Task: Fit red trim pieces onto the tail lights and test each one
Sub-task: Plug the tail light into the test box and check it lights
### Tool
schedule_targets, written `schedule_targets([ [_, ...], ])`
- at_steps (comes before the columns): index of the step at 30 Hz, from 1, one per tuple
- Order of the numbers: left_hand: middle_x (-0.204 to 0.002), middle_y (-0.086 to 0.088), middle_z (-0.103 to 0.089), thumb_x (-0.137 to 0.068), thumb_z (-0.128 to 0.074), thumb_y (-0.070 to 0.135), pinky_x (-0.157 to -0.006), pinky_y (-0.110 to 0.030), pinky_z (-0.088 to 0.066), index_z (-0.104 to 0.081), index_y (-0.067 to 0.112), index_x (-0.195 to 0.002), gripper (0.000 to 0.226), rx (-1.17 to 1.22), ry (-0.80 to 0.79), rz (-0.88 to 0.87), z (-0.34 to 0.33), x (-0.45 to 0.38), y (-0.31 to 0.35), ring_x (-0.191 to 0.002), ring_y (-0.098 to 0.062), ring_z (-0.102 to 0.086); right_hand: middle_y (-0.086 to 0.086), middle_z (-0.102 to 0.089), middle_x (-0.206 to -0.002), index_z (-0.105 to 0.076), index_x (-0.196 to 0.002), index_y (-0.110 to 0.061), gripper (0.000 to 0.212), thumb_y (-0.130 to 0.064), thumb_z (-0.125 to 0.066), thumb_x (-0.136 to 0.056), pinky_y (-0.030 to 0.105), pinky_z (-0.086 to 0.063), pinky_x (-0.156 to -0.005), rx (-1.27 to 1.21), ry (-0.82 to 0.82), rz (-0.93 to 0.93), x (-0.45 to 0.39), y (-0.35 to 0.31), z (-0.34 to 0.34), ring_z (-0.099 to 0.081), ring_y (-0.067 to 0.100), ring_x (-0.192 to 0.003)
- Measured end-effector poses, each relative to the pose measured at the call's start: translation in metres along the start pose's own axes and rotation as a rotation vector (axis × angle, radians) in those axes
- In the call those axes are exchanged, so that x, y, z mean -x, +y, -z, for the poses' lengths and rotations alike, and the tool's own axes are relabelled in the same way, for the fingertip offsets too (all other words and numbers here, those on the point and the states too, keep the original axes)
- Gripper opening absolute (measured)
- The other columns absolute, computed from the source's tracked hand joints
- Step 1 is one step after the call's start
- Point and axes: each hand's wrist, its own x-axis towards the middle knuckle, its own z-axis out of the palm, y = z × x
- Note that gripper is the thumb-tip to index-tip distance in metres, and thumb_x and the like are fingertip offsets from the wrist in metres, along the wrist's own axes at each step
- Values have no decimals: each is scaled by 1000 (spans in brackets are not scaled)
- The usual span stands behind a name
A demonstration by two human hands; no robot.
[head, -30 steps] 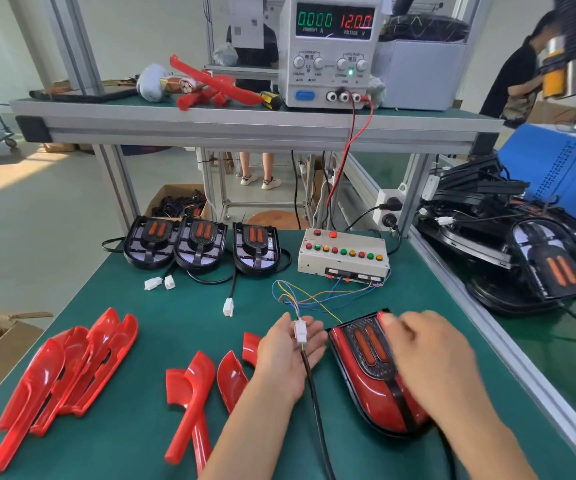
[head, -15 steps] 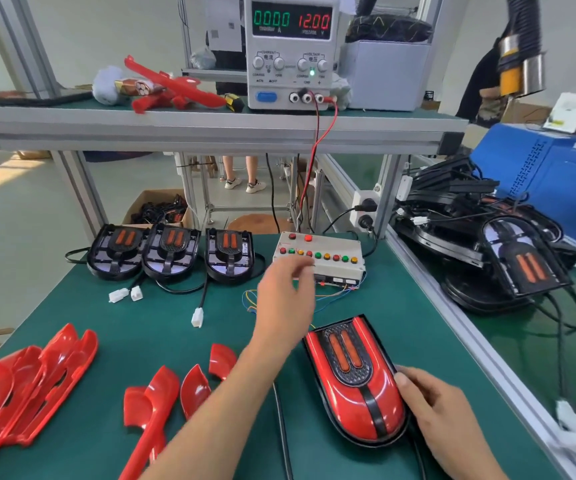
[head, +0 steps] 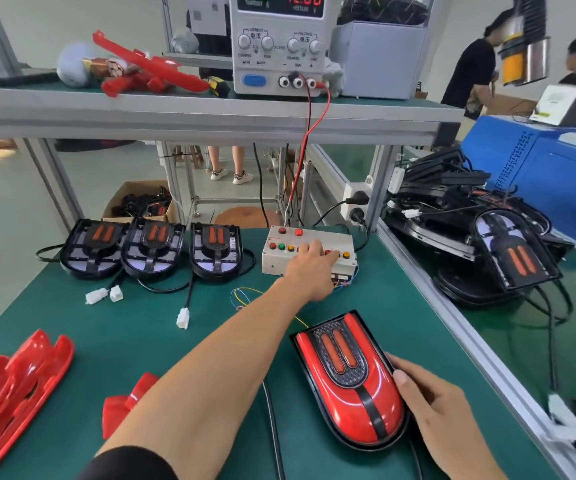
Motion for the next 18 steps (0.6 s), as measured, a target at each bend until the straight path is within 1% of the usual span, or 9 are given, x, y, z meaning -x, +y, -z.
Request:
schedule_targets([
  [3, -139, -16, -34, -91, -56, 16, -105, -46, -42, -28, 22, -156, 71, -10, -5, 3, -1, -3, 0, -127, -35, -33, -23, -76, -110, -74, -108, -57, 29, -39, -63, -87, 2, -48, -82, -5, 15, 25, 1, 0, 0, -67, -9, -106],
  [6, -138, -15, -34, -90, -58, 17, -103, -45, -43, -27, 24, -156, 73, -9, 10, 6, -3, -4, 0, -126, -35, -33, -20, -76, -111, -74, -108, -55, 30, -40, -63, -85, 7, -52, -83, -40, 22, 25, 1, 1, 1, -69, -5, -107],
  [7, -138, -15, -34, -90, -58, 17, -103, -45, -44, -26, 26, -156, 74, -9, 12, 5, -4, -4, 0, -126, -35, -33, -19, -77, -110, -75, -108, -54, 30, -39, -64, -85, 8, -53, -80, -50, 26, 21, 1, 1, 1, -70, -5, -104],
  [10, -139, -14, -33, -91, -57, 18, -106, -46, -42, -26, 30, -157, 73, -26, 13, 8, -5, -6, 0, -127, -34, -33, -13, -79, -103, -76, -106, -52, 28, -36, -65, -87, 8, -50, -61, -66, 54, 2, 1, 1, 0, -70, -7, -81],
  [12, -139, -14, -33, -92, -55, 18, -107, -47, -40, -30, 30, -156, 69, -25, 19, 23, -5, -8, 2, -128, -35, -32, -10, -80, -97, -77, -106, -50, 29, -29, -67, -90, 9, -46, -55, -59, 74, 9, 0, 3, 1, -65, -5, -66],
  [13, -138, -14, -33, -92, -55, 18, -107, -47, -40, -32, 30, -155, 68, -20, 20, 33, -5, -9, 4, -128, -35, -32, -9, -80, -94, -77, -106, -50, 29, -28, -67, -90, 12, -46, -53, -54, 79, 10, 0, 5, 1, -62, -3, -61],
  [15, -138, -14, -34, -93, -55, 18, -107, -48, -39, -33, 30, -155, 67, -11, 20, 43, -5, -10, 5, -128, -35, -33, -6, -80, -90, -76, -107, -51, 29, -30, -67, -90, 19, -46, -53, -55, 76, 8, 0, 8, 1, -57, 5, -56],
  [16, -138, -14, -34, -93, -55, 18, -107, -47, -39, -33, 30, -155, 67, -11, 20, 42, -5, -11, 5, -127, -35, -33, -5, -80, -87, -76, -107, -51, 29, -28, -66, -91, 20, -46, -52, -59, 78, 8, -1, 9, 1, -55, 6, -55],
  [18, -137, -14, -35, -93, -55, 19, -107, -46, -39, -32, 31, -155, 67, -23, 22, 31, -6, -10, 4, -126, -34, -34, -6, -79, -81, -77, -106, -48, 29, -26, -67, -90, 15, -46, -51, -77, 89, 12, -1, 10, 1, -55, -1, -54],
])
